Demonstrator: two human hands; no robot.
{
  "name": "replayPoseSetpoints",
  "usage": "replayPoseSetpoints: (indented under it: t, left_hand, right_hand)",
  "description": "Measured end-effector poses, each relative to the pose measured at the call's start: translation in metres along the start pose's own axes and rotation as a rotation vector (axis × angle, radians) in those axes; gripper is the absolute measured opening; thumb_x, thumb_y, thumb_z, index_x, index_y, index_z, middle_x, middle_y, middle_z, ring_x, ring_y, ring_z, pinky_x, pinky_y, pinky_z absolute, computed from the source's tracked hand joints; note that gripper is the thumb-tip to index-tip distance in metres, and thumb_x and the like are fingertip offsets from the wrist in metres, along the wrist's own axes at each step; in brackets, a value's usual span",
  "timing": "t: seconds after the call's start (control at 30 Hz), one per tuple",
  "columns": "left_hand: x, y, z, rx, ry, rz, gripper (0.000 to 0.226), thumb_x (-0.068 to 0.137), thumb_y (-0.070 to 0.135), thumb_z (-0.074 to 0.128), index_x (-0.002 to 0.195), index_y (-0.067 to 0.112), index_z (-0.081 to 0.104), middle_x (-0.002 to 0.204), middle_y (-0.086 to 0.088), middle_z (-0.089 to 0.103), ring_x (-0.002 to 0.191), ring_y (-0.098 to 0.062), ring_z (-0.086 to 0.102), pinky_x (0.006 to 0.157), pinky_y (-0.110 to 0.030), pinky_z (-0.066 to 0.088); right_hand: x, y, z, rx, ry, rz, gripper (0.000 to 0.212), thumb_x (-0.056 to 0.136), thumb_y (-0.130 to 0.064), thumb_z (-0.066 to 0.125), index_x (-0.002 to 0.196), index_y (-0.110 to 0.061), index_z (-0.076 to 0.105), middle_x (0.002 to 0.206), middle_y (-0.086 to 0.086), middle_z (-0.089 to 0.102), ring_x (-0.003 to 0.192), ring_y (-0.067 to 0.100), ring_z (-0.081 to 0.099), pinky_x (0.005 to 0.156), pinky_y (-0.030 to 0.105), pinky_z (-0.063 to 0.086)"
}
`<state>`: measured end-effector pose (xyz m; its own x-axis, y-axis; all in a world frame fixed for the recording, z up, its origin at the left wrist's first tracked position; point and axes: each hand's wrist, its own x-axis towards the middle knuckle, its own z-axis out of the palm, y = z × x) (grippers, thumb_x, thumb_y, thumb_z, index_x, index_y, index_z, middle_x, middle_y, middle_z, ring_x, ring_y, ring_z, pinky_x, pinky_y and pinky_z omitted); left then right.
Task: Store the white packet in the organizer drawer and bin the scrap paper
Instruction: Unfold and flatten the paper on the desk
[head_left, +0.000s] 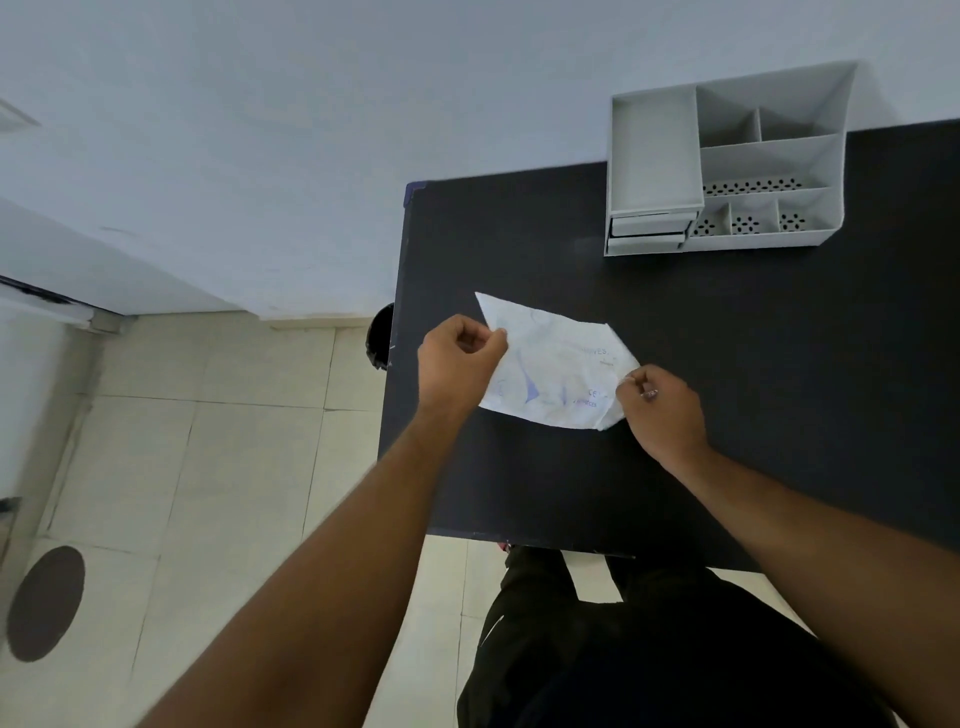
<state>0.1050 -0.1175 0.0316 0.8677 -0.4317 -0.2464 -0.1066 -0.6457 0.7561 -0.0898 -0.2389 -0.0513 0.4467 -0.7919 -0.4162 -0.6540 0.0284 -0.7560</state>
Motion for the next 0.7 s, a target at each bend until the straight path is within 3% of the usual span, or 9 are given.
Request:
replayPoseSetpoints:
  t: [0.1,0.33,0.43,0.53,0.7]
  left_hand:
    - [0.006,-0.024,-0.01,0.087,0.01,-0.078,0.014,0.088,0.029,0.072,0.078,0.021,0.065,0.074,0.011,0.067,0.066,-0.004,0.062,0.061,-0.018,0.049]
    - [0.003,-0.068,-0.015,0.242,0.036,-0.247,0.013,0.09,0.034,0.067,0.089,0.02,0.068,0.081,0.01,0.069,0.081,-0.016,0.068,0.074,-0.032,0.057]
    - [-0.009,-0.073,-0.002,0.336,-0.044,-0.172,0.019,0.091,0.04,0.067,0.097,0.022,0.069,0.09,0.007,0.071,0.083,-0.016,0.068,0.081,-0.038,0.06]
    - [-0.026,-0.066,0.023,0.358,-0.164,-0.013,0.03,0.09,0.047,0.069,0.111,0.027,0.064,0.101,0.011,0.066,0.088,-0.01,0.065,0.08,-0.035,0.059]
    - [-0.049,-0.045,0.07,0.457,-0.327,0.219,0.055,0.087,0.051,0.071,0.134,0.03,0.052,0.129,0.007,0.058,0.113,-0.014,0.058,0.084,-0.032,0.055]
  right_hand:
    - [-0.005,-0.001,0.008,-0.027,-0.028,-0.025,0.013,0.092,-0.026,0.056,0.082,-0.021,0.064,0.085,-0.01,0.064,0.081,0.012,0.06,0.06,0.025,0.042]
    - [-0.011,-0.004,0.024,-0.127,-0.051,-0.061,0.013,0.094,-0.033,0.057,0.088,-0.024,0.064,0.091,-0.01,0.066,0.089,0.017,0.063,0.075,0.034,0.052]
    - [-0.013,-0.005,0.026,-0.184,-0.02,-0.112,0.018,0.095,-0.036,0.056,0.092,-0.023,0.067,0.095,-0.008,0.069,0.085,0.016,0.064,0.073,0.033,0.053]
    - [-0.016,-0.007,0.025,-0.215,0.011,-0.165,0.022,0.094,-0.042,0.055,0.095,-0.025,0.068,0.096,-0.01,0.067,0.082,0.013,0.063,0.071,0.032,0.054]
    - [-0.02,-0.001,0.017,-0.282,0.055,-0.206,0.027,0.096,-0.042,0.054,0.105,-0.025,0.073,0.099,-0.007,0.069,0.085,0.009,0.063,0.074,0.029,0.054]
